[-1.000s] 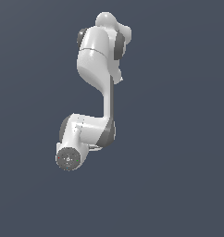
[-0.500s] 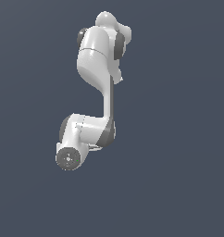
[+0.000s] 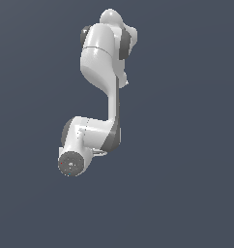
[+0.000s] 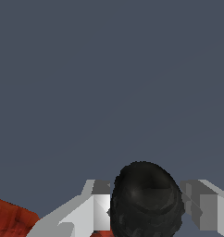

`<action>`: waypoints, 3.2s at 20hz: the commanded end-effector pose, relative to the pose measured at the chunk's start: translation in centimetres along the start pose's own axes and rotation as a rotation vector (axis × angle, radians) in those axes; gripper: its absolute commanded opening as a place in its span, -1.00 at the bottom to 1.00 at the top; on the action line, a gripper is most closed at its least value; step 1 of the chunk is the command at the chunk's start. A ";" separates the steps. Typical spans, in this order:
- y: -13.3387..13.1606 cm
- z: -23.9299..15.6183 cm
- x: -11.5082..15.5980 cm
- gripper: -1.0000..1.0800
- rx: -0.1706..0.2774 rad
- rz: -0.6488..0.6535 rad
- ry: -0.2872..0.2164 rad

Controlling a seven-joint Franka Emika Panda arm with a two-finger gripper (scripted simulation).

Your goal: Pick up the object and move it to a goal position.

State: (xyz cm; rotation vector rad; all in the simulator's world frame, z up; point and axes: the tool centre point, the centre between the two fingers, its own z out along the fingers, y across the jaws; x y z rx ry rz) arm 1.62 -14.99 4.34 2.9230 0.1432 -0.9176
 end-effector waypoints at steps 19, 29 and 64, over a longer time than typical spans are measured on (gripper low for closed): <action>-3.8 -11.6 -10.5 -1.00 0.000 -0.002 0.001; -5.1 -15.9 -14.1 -1.00 0.000 -0.002 0.001; -5.5 -19.7 -24.8 -1.00 0.001 -0.003 -0.003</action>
